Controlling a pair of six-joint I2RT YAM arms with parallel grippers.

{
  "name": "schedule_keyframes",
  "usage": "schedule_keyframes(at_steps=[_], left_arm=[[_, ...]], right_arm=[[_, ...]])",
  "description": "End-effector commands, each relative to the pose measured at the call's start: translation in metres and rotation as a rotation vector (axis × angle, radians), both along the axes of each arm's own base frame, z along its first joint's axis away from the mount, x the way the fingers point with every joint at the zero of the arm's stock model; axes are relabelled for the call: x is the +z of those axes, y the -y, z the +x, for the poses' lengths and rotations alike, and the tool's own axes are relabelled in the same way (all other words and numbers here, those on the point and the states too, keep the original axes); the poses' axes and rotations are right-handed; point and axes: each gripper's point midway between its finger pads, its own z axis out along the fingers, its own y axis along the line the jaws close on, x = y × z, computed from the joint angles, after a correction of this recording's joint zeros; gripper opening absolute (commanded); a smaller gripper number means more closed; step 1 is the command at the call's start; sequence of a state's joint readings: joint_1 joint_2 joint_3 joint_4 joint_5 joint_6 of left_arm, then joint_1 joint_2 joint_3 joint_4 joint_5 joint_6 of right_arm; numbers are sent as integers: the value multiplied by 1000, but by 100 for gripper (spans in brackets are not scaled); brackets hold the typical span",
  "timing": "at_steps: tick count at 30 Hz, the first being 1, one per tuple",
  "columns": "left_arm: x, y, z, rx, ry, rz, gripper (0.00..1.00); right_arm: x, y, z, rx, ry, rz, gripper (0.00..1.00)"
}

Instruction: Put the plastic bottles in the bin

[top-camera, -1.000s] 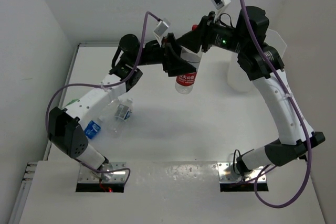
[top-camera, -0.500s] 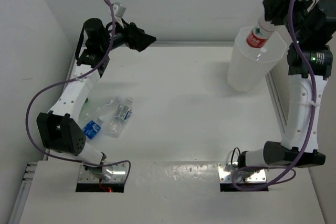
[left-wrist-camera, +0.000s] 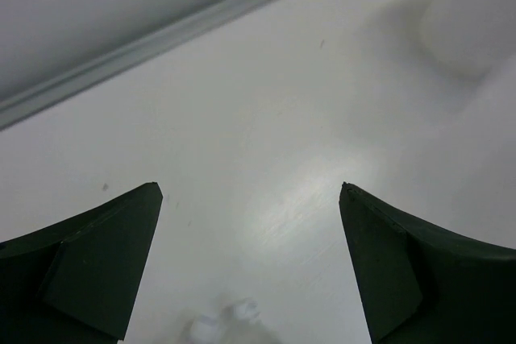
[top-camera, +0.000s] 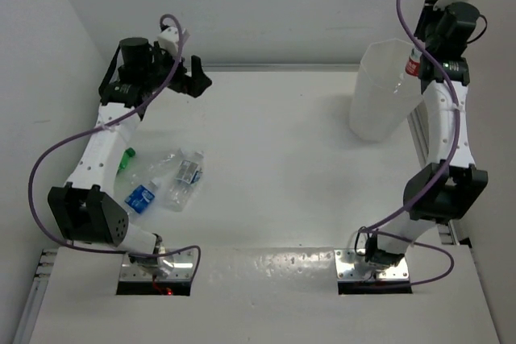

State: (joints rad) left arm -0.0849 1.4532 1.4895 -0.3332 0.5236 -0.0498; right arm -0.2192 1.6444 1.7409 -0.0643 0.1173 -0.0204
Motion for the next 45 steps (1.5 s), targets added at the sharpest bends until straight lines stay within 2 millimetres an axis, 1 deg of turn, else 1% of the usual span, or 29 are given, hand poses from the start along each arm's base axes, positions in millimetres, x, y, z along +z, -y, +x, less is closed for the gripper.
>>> schedule_keyframes(at_steps=[1, 2, 3, 4, 5, 6, 7, 8, 10, 11, 12, 13, 14, 15, 16, 17, 19, 21, 24, 28, 33, 34, 37, 39, 40, 41, 43, 44, 45], left_arm=[[-37, -27, -30, -44, -95, 289, 100], [-61, -38, -32, 3, -160, 372, 100], [-78, -36, -37, 7, -212, 427, 100], [-99, -41, -52, -15, -291, 491, 100], [-117, -45, -62, -29, -348, 519, 99], [-129, -47, -70, -31, -390, 542, 99], [-138, -50, -80, -19, -433, 543, 100], [-158, -49, -91, -21, -497, 546, 100], [-174, -53, -104, 53, -577, 528, 100], [-182, -53, -110, 67, -612, 513, 100], [-198, -52, -122, 67, -678, 520, 100], [-210, -49, -127, 70, -724, 514, 100], [-215, -51, -131, 112, -760, 496, 100], [-228, -54, -140, 131, -811, 503, 100], [-233, -53, -141, 149, -817, 504, 97], [-240, -53, -142, 179, -827, 499, 97], [-242, -54, -141, 210, -826, 505, 96], [-256, -56, -146, 219, -857, 533, 96], [-268, -52, -149, 249, -907, 525, 96], [-298, -54, -159, 280, -984, 544, 95], [-315, -54, -154, 310, -1003, 543, 89], [-315, -53, -150, 311, -989, 537, 88], [-310, -40, -141, 273, -979, 484, 75], [-294, -31, -130, 232, -943, 403, 60], [-269, -22, -116, 186, -865, 332, 54], [-246, 3, -116, 55, -838, 195, 50], [-196, 22, -104, -110, -687, 69, 46], [-149, 46, -108, -265, -578, -37, 41], [-126, 52, -109, -325, -517, -82, 40]], right_arm=[[33, 11, -2, -102, 106, -41, 17], [32, 12, -2, -111, 103, -35, 44], [32, 11, -3, -121, 107, -21, 59], [23, 12, -7, -130, 60, -5, 71], [26, 10, -9, -129, 63, 6, 86], [27, 7, -12, -129, 76, 55, 89], [29, 1, -23, -108, 59, 68, 89], [30, -4, -26, -89, 56, 82, 91], [19, -22, -38, -46, 24, 156, 91], [28, -31, -50, -17, 48, 187, 91], [25, -46, -61, 28, 45, 217, 91], [7, -52, -64, 38, 11, 234, 91], [25, -68, -83, 89, 60, 241, 91], [8, -76, -86, 106, 28, 250, 91], [-8, -82, -89, 116, -4, 255, 91], [5, -93, -103, 152, 30, 253, 91], [-7, -109, -114, 199, -6, 253, 91], [-15, -117, -117, 217, -29, 251, 91], [-19, -121, -123, 226, -50, 241, 91], [-21, -127, -128, 250, -65, 252, 92], [-29, -138, -133, 294, -93, 262, 92], [-28, -151, -134, 336, -97, 261, 92], [-31, -166, -138, 398, -112, 279, 90], [-40, -180, -139, 455, -150, 305, 89], [-39, -192, -146, 523, -157, 322, 89], [-40, -199, -150, 554, -169, 342, 89], [-42, -216, -160, 652, -194, 370, 89], [-42, -231, -168, 727, -208, 404, 89], [-42, -243, -174, 790, -220, 427, 89]])
